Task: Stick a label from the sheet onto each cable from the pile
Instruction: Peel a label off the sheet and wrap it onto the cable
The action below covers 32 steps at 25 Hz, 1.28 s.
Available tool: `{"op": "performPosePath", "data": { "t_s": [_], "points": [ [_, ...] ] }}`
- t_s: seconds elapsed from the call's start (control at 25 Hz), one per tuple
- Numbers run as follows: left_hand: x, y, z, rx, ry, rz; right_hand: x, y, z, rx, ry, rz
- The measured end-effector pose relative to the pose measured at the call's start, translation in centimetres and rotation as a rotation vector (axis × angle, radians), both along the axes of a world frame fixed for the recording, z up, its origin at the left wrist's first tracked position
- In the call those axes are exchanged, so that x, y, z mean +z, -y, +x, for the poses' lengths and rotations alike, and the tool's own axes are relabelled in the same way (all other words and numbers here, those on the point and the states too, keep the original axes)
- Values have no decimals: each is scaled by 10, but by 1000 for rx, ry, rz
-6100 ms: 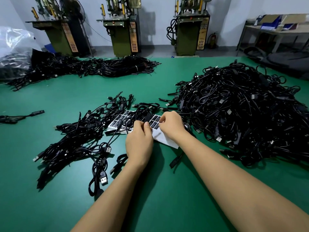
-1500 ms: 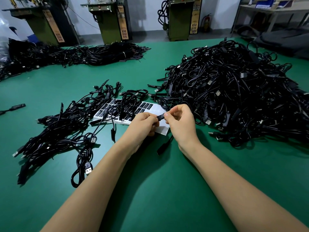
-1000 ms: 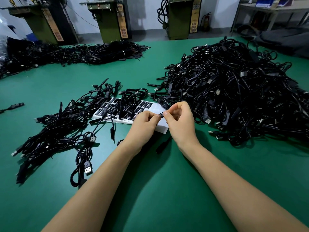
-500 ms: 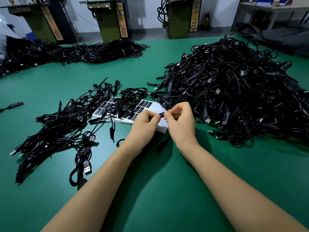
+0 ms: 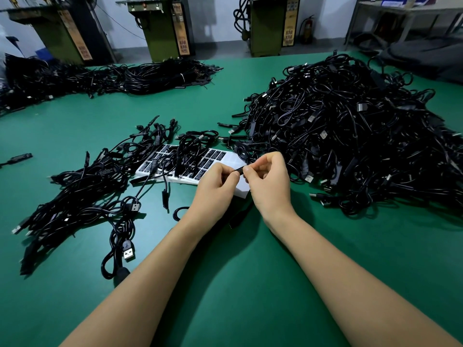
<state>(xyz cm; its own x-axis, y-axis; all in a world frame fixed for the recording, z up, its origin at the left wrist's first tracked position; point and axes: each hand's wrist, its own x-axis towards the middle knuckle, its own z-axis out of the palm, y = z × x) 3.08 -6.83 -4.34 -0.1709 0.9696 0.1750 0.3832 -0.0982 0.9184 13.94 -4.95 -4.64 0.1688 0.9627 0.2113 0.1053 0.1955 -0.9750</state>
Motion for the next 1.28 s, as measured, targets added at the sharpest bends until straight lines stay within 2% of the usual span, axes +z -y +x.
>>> {"op": "performPosePath", "data": {
  "t_s": [0.32,0.56,0.64,0.76,0.8,1.0,1.28],
  "points": [
    [2,2,1,-5,0,-4,-1,-3,-2,7,-129,-68],
    [4,0,-3,-27,137,-85,3,-7,5,69,-286,-139],
    [5,0,-3,-28,162,-89,5,-7,6,113,-264,-130],
    [5,1,-5,-52,191,-69,4,-4,6,186,-60,-78],
    [5,1,-6,-65,204,-62,4,-4,7,195,-51,-75],
    [3,1,-5,-79,218,-60,8,-5,11,256,-217,-151],
    [6,-1,-3,-38,231,-68,11,-6,15,305,-271,-190]
  ]
}}
